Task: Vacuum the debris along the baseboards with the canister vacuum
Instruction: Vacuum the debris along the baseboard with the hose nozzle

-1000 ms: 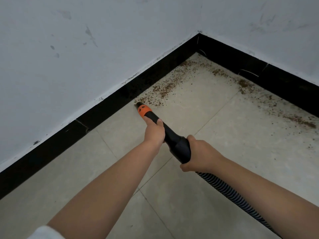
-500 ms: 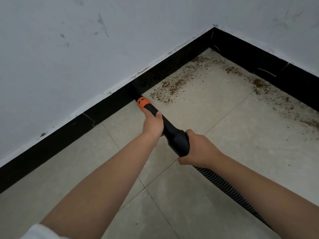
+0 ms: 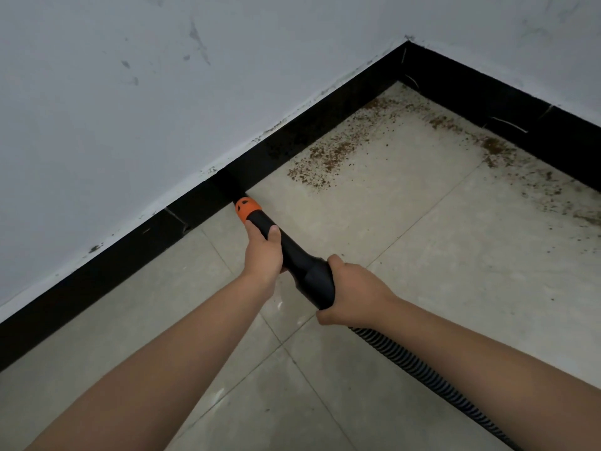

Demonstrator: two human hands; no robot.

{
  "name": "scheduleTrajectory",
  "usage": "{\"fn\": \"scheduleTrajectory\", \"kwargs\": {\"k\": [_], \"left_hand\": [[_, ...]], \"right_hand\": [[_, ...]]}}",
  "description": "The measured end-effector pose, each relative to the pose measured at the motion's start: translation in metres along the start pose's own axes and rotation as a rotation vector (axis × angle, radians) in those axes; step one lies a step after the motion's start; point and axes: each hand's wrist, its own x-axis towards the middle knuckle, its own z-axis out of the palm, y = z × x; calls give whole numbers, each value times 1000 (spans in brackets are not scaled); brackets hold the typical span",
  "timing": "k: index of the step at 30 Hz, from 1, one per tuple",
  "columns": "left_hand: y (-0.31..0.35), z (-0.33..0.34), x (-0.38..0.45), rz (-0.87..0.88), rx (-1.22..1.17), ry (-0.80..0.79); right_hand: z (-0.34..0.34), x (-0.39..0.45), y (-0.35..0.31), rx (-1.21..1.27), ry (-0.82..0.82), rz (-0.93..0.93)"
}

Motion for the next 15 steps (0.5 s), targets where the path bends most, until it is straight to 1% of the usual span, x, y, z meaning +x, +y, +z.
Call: {"fn": "scheduleTrajectory", "kwargs": {"k": [4,9,13,15], "left_hand": [[10,8,2,19,-1,-40],[22,44,-3,57,47,-117],[26,73,-13,80,81,-185],[23,85,-21,76,75,-192]], "right_hand": [[-7,2,2,23,60,44],[-24,-10,23,53,131,141],[-38,-27,43,88,156,220],[-45,-37,52,86,146,236]]}}
